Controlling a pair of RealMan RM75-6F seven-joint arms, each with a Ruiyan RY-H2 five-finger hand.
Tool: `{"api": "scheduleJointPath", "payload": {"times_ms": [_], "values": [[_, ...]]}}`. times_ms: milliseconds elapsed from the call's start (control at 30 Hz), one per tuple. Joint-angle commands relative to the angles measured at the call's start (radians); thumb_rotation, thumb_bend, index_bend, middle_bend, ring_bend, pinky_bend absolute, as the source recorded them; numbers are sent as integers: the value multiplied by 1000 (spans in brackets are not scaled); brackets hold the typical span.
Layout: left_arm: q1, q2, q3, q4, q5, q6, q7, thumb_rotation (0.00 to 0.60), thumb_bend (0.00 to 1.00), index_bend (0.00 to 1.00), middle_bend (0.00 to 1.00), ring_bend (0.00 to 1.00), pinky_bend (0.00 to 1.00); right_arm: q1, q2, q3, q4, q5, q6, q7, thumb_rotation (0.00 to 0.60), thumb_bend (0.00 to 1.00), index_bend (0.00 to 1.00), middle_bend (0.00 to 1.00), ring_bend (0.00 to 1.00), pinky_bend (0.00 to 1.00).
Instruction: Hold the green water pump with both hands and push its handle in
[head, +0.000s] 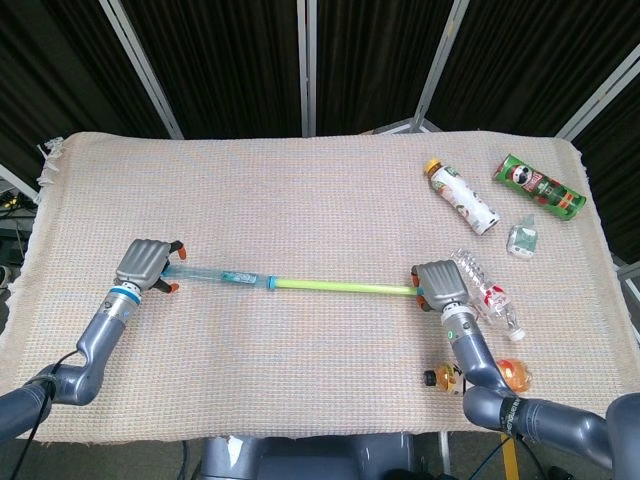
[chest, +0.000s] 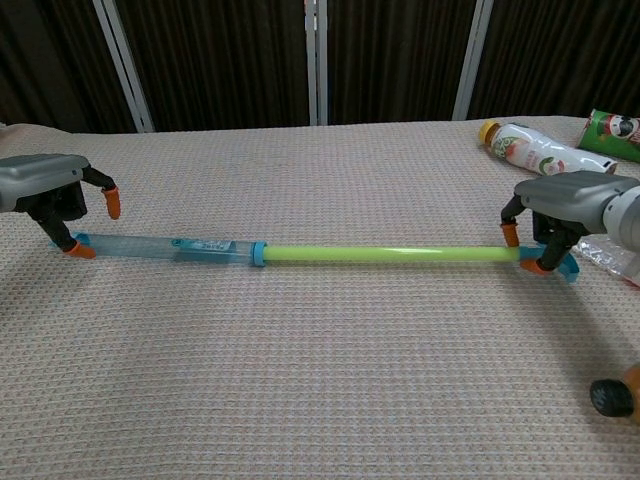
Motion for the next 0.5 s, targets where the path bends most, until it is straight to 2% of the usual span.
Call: {"api": "scheduleJointPath", "payload": {"times_ms": [33, 267, 500], "values": [[-9, -14, 0, 18, -12, -11, -7, 600, 238, 441, 965, 892, 1000, 3, 0, 0, -2, 3, 1, -1, 600, 462, 668, 1000, 1000, 1000], [-25, -45, 5, 70, -33, -38, -28, 600, 286, 454, 965, 892, 1000, 9, -4, -2, 1, 10, 3, -2, 600, 462, 670, 1000, 1000, 1000], [-34, -65, 14, 101, -36, -55, -48, 600, 288, 460, 965, 892, 1000, 13, -5, -4, 3, 16, 5, -2, 600, 463, 670, 1000, 1000, 1000]]}}
